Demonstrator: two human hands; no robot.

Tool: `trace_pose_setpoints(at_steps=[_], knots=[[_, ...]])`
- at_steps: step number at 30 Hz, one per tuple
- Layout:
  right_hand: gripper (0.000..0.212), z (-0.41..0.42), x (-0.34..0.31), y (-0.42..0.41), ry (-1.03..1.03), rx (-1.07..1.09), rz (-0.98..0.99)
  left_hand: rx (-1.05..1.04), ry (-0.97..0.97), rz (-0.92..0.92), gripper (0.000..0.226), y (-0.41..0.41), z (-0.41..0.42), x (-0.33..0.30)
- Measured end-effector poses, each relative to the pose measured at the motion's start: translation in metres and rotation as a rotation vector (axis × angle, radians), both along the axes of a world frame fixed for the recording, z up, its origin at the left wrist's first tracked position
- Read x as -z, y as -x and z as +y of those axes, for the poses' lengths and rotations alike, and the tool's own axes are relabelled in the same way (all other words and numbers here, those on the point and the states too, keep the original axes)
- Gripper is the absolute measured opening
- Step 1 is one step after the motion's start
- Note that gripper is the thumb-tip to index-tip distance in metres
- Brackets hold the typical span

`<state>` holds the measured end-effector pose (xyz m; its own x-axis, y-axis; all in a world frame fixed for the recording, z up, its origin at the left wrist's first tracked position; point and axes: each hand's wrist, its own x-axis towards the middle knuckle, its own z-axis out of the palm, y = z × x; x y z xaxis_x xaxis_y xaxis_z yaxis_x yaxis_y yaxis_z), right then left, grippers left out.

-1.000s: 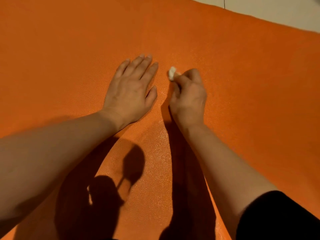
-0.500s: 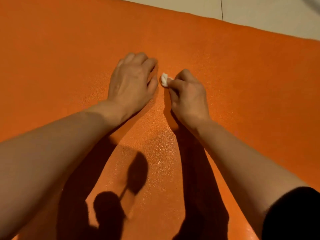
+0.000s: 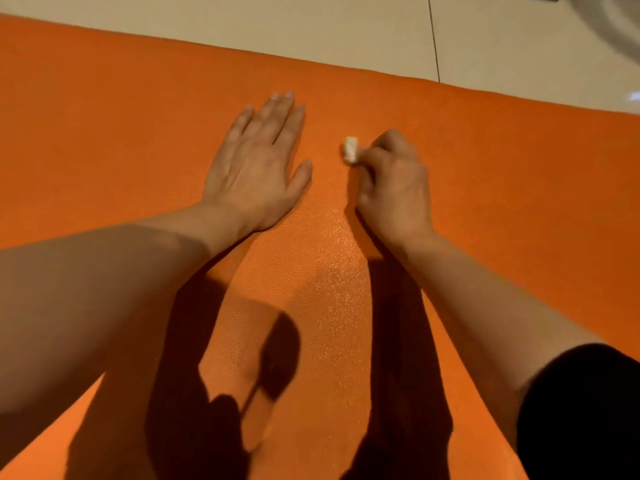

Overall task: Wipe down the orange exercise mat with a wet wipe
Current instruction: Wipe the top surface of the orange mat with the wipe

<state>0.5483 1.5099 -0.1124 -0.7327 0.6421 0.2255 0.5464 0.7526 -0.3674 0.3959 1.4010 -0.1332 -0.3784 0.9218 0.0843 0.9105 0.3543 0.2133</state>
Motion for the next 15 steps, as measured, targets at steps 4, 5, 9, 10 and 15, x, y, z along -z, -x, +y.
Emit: trace_pose_setpoints(at_steps=[4, 5, 9, 10, 15], knots=[[0.021, 0.016, 0.007, 0.022, 0.012, 0.351, 0.105, -0.001, -0.011, -0.037, 0.072, 0.000, 0.002, -0.002], [0.020, 0.005, 0.007, 0.028, 0.017, 0.308, 0.120, 0.002, -0.010, -0.027, 0.073, -0.001, 0.001, -0.003], [0.019, -0.007, 0.002, 0.026, 0.037, -0.172, 0.020, -0.012, -0.021, -0.014, 0.072, 0.001, 0.000, -0.002], [0.019, 0.006, -0.001, 0.023, 0.010, -0.193, -0.016, -0.011, -0.020, -0.016, 0.072, 0.001, 0.000, -0.002], [0.025, 0.056, -0.004, 0.033, 0.006, 0.320, -0.021, -0.016, -0.018, -0.011, 0.072, 0.002, 0.001, -0.003]])
